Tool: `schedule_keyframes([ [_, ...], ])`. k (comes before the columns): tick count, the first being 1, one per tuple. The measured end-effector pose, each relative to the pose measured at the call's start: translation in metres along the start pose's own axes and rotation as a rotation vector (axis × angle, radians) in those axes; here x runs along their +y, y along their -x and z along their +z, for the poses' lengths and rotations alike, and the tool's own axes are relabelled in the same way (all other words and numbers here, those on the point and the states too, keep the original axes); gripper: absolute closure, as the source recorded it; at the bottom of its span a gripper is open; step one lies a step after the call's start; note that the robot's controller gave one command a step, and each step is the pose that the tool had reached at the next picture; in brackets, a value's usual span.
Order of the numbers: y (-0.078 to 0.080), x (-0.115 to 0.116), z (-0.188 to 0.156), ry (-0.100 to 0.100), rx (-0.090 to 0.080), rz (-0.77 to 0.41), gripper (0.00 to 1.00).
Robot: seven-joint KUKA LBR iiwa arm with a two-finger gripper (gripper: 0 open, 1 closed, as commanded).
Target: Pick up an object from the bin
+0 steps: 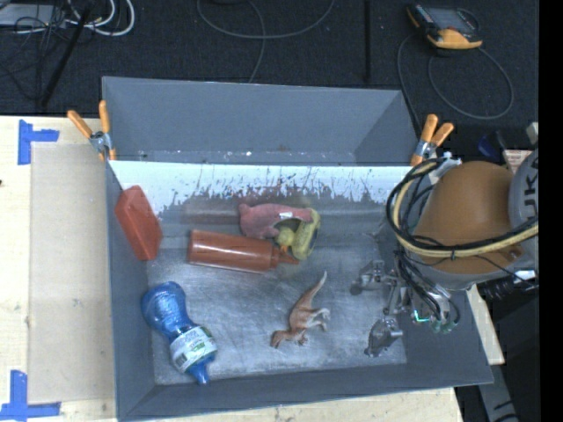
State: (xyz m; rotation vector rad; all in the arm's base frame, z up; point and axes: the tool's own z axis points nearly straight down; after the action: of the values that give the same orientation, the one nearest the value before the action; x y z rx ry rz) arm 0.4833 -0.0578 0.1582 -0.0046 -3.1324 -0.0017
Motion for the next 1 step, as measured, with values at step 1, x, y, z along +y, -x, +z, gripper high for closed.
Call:
schedule_keyframes([
  [1,0.0018,0.0002,-0.0032,-0.001,-0.007,-0.003,0.00],
])
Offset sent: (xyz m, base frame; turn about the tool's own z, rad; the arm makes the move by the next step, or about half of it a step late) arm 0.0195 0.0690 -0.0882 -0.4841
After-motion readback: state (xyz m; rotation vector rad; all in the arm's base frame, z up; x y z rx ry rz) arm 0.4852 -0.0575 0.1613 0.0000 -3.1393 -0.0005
